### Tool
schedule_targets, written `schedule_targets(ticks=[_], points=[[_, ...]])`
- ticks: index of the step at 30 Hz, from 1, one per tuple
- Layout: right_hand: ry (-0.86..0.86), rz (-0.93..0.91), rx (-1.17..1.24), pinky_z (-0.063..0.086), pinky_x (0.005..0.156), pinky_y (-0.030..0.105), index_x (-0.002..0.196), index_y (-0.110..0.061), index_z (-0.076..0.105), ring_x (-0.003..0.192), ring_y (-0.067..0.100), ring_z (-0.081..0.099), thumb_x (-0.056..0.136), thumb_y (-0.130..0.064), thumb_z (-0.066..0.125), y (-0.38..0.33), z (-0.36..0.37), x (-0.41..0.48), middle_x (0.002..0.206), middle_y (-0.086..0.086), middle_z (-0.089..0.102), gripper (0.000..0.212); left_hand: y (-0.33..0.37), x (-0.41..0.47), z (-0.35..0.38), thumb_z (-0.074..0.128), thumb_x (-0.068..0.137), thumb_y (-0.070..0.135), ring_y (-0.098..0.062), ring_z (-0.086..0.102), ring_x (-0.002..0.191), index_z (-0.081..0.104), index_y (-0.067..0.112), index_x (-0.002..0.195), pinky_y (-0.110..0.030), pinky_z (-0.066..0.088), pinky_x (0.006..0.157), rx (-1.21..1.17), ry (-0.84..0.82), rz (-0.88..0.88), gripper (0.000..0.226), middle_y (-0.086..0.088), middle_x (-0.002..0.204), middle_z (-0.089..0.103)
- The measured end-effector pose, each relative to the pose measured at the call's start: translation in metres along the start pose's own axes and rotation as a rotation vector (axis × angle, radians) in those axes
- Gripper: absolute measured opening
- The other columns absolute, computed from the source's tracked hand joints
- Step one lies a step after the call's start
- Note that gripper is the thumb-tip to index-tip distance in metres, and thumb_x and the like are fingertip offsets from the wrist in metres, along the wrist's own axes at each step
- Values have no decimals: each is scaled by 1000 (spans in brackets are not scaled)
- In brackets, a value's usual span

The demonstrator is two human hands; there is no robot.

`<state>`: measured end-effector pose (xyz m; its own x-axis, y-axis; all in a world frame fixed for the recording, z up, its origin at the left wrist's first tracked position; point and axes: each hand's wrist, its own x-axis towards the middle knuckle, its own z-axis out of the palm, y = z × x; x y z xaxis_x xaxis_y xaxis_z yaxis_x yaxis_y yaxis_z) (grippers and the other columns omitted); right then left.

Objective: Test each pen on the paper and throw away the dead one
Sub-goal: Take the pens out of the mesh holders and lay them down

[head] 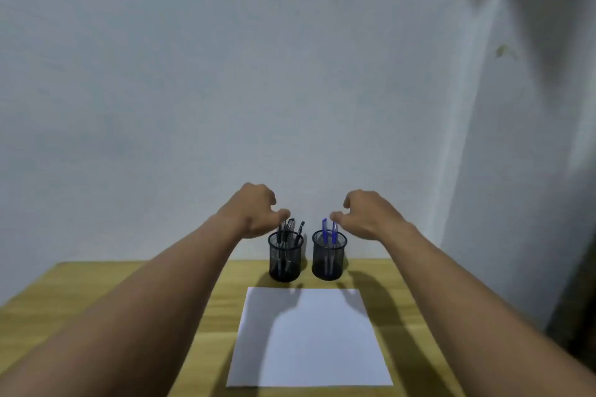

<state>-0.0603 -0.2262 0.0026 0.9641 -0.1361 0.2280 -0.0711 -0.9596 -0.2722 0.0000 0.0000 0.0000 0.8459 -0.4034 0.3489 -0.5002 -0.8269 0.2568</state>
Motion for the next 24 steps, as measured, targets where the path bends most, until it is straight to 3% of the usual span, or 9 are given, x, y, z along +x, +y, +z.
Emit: schedule_targets(ticks=[2, 4, 7, 9, 11, 13, 15, 19, 24], points=[[-6, 12, 11, 55, 94, 47, 122, 0, 63, 111, 34, 65, 96, -45, 58, 2, 10, -7, 123, 16, 69, 52, 1, -5, 8, 55, 87, 54, -28, 59, 118, 68, 4, 119, -38, 50, 97, -19, -26, -28, 61, -12, 126, 67], [-30, 28, 30, 55, 94, 47, 123, 1, 62, 113, 35, 64, 96, -42, 57, 5, 23, -9, 125, 16, 67, 51, 0, -8, 21, 49, 79, 67, -25, 62, 100, 68, 6, 96, -41, 53, 90, -34, -38, -67, 66, -12, 115, 71], [-34, 48, 83, 56, 90, 44, 120, -1, 61, 108, 35, 65, 95, -37, 57, 11, 45, 9, 118, 14, 67, 44, -6, 3, 48, 39, 70, 73, -22, 53, 80, 48, 19, 81, -41, 53, 82, -65, -23, -113, 56, -14, 98, 71], [-23, 75, 109, 54, 78, 41, 107, -5, 59, 95, 32, 63, 93, -33, 57, 14, 62, 25, 104, 10, 65, 31, -10, 10, 65, 50, 79, 61, -29, 62, 89, 50, 18, 81, -40, 52, 81, -100, -1, -157, 43, -17, 101, 71], [8, 117, 133, 47, 68, 37, 98, -9, 54, 86, 30, 59, 92, -29, 55, 18, 80, 42, 98, 8, 61, 21, -16, 21, 86, 56, 83, 53, -34, 62, 90, 57, 11, 76, -37, 51, 74, -135, 16, -196, 43, -13, 88, 68], [38, 155, 161, 43, 68, 35, 94, -11, 50, 84, 30, 57, 93, -27, 54, 22, 94, 57, 98, 8, 60, 17, -19, 33, 102, 59, 83, 52, -33, 58, 80, 53, 10, 67, -34, 44, 64, -147, 43, -238, 45, -7, 72, 59], [61, 177, 168, 43, 68, 35, 95, -11, 50, 83, 30, 56, 95, -28, 53, 26, 109, 70, 98, 8, 60, 17, -23, 44, 118, 63, 82, 53, -33, 59, 81, 51, 11, 67, -31, 42, 63, -177, 63, -279, 46, -9, 75, 62], [111, 212, 136, 42, 67, 34, 99, -9, 51, 80, 30, 54, 99, -30, 55, 30, 128, 86, 94, 6, 57, 22, -27, 65, 144, 63, 72, 68, -31, 62, 91, 61, 12, 81, -34, 48, 72, -153, 89, -364, 57, -5, 87, 67], [169, 230, 152, 43, 68, 35, 108, -7, 54, 81, 31, 54, 98, -28, 61, 29, 143, 96, 93, 6, 59, 24, -27, 82, 157, 59, 65, 80, -32, 58, 97, 59, 18, 78, -42, 44, 81, -27, 103, -447, 63, -3, 87, 68]])
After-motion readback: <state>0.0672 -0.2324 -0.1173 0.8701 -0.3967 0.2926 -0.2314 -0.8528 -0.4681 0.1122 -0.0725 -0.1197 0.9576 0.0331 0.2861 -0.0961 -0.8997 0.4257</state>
